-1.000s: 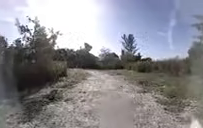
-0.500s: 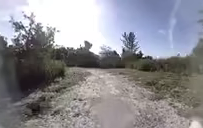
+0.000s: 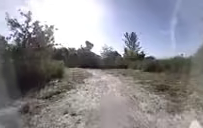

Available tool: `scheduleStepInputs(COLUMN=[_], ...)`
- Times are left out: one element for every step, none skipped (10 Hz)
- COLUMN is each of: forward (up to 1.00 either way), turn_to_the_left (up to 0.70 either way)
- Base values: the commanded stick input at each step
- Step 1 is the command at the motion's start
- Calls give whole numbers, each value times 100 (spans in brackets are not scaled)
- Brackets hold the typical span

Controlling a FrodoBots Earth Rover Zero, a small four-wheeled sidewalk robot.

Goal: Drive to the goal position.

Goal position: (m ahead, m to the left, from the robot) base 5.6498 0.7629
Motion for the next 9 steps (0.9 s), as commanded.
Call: scheduleStepInputs(forward=[85,85,85,85,85,85,85,85,85], turn_to_the_left=[0,0,0,0,0,0,0,0,0])
